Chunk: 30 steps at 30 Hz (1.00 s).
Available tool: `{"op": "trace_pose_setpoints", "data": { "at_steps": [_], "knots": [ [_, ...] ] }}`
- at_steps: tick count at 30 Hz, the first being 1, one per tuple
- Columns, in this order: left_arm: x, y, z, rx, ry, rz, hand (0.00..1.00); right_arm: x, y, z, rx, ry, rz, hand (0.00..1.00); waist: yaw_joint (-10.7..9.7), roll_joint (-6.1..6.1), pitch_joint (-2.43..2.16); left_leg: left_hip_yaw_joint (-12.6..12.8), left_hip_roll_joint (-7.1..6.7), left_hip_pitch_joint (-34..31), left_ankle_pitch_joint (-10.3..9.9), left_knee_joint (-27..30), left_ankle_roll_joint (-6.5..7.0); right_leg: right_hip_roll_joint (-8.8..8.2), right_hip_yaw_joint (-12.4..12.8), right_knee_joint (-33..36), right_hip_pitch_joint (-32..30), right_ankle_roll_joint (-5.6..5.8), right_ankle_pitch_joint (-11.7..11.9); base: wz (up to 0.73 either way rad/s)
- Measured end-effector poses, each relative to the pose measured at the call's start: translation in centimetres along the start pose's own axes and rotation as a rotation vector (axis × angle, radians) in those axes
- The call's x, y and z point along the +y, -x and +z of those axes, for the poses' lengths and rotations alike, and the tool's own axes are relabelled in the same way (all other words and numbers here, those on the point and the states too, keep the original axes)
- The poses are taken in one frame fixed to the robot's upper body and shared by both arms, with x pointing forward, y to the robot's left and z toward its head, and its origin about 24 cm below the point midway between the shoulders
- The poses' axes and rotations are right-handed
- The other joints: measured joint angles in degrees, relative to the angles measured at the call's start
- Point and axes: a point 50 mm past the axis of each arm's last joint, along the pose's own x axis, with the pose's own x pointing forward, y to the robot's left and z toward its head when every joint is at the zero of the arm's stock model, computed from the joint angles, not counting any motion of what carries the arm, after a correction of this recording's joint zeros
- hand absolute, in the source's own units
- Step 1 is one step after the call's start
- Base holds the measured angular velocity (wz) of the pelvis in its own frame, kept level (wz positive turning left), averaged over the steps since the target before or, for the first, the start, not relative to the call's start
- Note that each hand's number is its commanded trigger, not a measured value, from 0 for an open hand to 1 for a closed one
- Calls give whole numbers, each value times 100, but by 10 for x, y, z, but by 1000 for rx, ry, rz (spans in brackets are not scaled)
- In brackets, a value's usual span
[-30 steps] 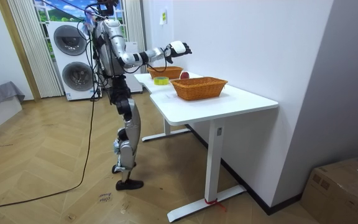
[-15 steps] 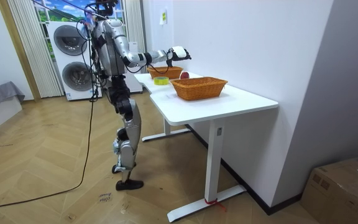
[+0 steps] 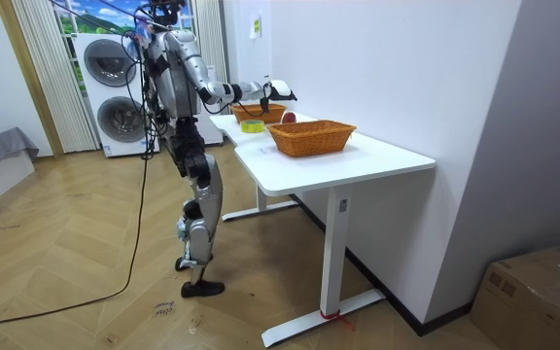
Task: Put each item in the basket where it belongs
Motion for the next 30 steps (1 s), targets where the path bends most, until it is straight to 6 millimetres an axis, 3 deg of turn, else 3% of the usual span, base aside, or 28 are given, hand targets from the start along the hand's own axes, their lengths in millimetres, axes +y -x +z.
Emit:
{"op": "trace_pose_setpoints", "data": {
  "at_steps": [15,21,30],
  "knots": [
    [-1,1,0,3,-5,-21,0,8,1,-20,88,25,28,0,25,-23,-28,-88,-8,-77,2,98,1,-5,-79,8,31,1,-1,3],
    [-2,1,-1,9,-10,-38,0,14,1,-18,80,38,57,0,34,-33,-53,-90,-7,-80,6,116,1,-5,-72,19,36,1,-1,0],
    [-3,1,-2,20,-13,-53,0,19,1,-19,96,36,107,0,35,-25,-47,-99,-12,-86,7,115,4,-8,-73,21,37,1,-1,0]
  ]
}}
